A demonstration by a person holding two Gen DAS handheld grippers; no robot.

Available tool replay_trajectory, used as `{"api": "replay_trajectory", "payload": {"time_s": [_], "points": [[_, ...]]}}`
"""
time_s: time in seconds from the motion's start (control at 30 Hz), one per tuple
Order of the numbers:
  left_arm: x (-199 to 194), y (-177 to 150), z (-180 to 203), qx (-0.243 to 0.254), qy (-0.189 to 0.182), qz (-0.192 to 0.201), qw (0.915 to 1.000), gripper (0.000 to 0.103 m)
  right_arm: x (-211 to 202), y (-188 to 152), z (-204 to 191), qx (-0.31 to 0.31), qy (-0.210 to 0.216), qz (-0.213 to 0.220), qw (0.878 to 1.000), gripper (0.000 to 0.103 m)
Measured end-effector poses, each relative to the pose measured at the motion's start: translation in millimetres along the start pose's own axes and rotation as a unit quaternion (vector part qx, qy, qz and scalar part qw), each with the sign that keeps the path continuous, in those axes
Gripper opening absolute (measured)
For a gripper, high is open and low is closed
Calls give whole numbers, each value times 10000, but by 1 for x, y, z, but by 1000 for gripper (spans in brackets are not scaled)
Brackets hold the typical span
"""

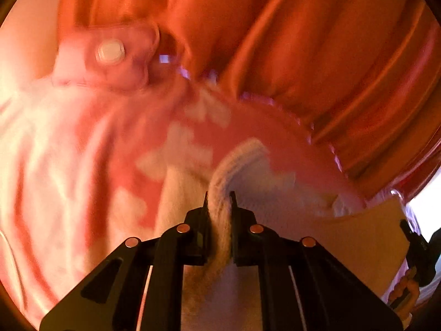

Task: Fold small clothes

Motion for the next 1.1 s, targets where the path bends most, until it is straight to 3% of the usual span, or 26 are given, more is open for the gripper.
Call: {"api": "replay_trajectory", "payload": {"time_s": [0.07,0.1,0.17,0.3,0.4,0.47,0.57,0.63,0.7,0.73,0.8,0.87,0.9,0.93,1.0,1.07,1.1], "points": [[12,2,-10,121,306,-140,9994,10,28,-8,18,-144,-643,-332,9973,7],[22,0,-19,128,468,-260,9985,10,51,-19,30,-176,-914,-715,9931,7],[47,-15,-40,-165,586,-620,9962,10,68,-33,46,191,-841,-1145,9897,7],[50,-26,-49,-266,587,-458,9969,10,37,-12,42,215,-639,-548,9962,7],[53,-28,-48,-145,751,-425,9962,12,79,-39,56,68,-1083,-1364,9847,7],[52,-27,-41,-8,845,-460,9954,14,71,-35,50,9,-1137,-1213,9861,8],[31,-25,-21,208,958,-249,9949,15,21,-12,15,-311,-1258,-361,9909,17],[7,-25,12,416,798,-74,9959,17,-5,-17,-34,-791,-656,-209,9945,17],[-7,-37,49,613,394,-122,9973,24,-11,-52,-95,-1448,160,-706,9868,16],[-10,-46,67,721,233,-220,9969,30,-10,-74,-117,-1732,421,-979,9791,16],[-6,-74,95,993,61,-626,9931,33,-8,-139,-164,-2322,1050,-1828,9496,12],[2,-96,97,1119,82,-981,9888,34,-8,-184,-180,-2838,1219,-2351,9216,6],[5,-106,93,1164,168,-1133,9866,34,-10,-197,-178,-3171,1068,-2392,9115,4],[7,-116,80,1200,362,-1302,9835,34,-10,-197,-166,-3320,882,-2359,9090,3],[3,-122,54,1165,591,-1421,9812,34,-9,-179,-133,-2941,716,-2473,9205,0],[-13,-119,27,1072,612,-1367,9829,34,-9,-149,-72,-2388,162,-2487,9385,0],[-23,-114,12,1061,810,-1351,9818,34,-11,-139,-49,-2122,17,-2523,9441,0]]}}
Point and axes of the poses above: each gripper's, at about its wrist camera, not at the fingertips, and x roughly the way its jaws point, z to its right, y to its top, the point moved 5 cm from there along x, roughly the way its jaws point, and after that the axes turned 15 degrees about -y, right-handed, at the moved point
